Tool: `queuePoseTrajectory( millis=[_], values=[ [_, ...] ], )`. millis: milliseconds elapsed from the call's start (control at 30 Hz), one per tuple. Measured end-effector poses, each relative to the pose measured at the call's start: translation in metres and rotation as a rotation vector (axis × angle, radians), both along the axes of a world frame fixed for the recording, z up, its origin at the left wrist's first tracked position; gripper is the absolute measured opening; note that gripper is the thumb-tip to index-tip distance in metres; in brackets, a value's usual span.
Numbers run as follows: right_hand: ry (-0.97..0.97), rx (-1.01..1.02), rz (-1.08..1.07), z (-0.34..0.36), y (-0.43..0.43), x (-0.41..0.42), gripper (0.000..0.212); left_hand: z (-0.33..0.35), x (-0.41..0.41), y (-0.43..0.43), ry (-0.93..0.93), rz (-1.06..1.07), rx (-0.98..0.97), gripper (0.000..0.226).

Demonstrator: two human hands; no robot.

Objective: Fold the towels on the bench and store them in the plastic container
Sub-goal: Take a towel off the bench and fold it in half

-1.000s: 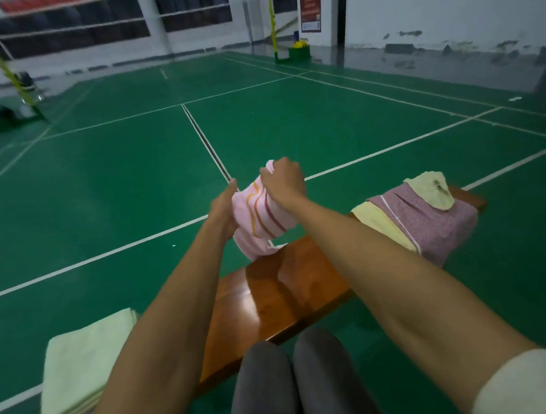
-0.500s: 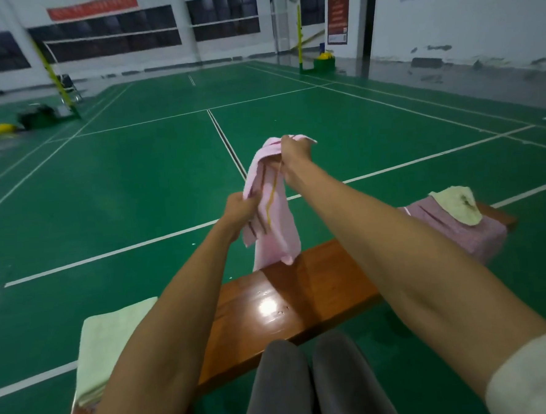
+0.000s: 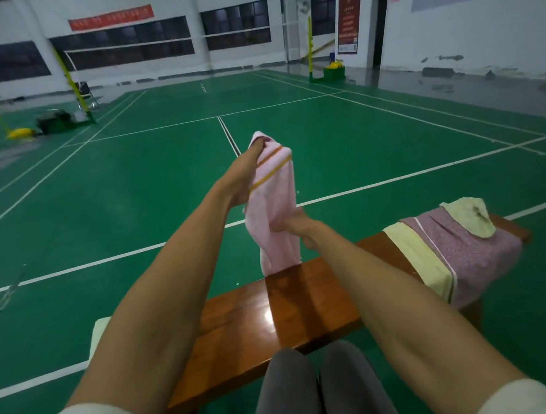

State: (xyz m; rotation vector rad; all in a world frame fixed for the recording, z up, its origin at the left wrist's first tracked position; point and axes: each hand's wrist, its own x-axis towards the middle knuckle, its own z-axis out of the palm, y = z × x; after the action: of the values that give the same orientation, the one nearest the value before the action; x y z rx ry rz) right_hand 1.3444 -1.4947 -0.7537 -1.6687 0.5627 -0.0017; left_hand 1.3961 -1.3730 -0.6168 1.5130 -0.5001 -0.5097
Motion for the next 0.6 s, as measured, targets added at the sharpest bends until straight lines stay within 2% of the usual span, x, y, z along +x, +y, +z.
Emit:
queuePoseTrajectory(
  millis=[100,133,200,300,333,400,467,500,600],
  values=[
    [-0.060,0.011,0.106,0.002,0.002,0.001,0.066,0.006,0.003,0.004,0.105,-0.020,-0.128,0.045],
    [-0.060,0.017,0.141,0.003,0.001,0.000,0.058,0.007,0.006,0.006,0.121,-0.007,-0.181,0.041],
    [-0.056,0.035,0.210,0.004,-0.002,0.000,0.059,0.008,0.009,0.008,0.156,0.031,-0.264,0.033],
    [-0.049,0.071,0.249,0.011,-0.001,0.004,0.069,0.002,0.016,0.015,0.100,0.049,-0.302,0.030],
    [-0.084,0.103,0.210,0.016,0.002,0.006,0.068,-0.005,0.018,0.019,0.110,0.028,-0.294,0.033],
    [-0.224,0.157,0.077,0.035,0.009,0.009,0.058,-0.029,0.021,0.025,0.194,-0.083,-0.243,0.056],
    [-0.331,0.155,-0.042,0.056,0.011,0.016,0.033,-0.058,0.020,0.029,0.161,-0.155,-0.055,0.076],
    [-0.326,0.155,-0.102,0.066,0.010,0.021,0.033,-0.072,0.019,0.030,0.130,-0.162,0.039,0.081],
    [-0.249,0.196,-0.170,0.080,0.006,0.031,0.057,-0.100,0.010,0.034,0.149,-0.147,0.128,0.082]
  ],
)
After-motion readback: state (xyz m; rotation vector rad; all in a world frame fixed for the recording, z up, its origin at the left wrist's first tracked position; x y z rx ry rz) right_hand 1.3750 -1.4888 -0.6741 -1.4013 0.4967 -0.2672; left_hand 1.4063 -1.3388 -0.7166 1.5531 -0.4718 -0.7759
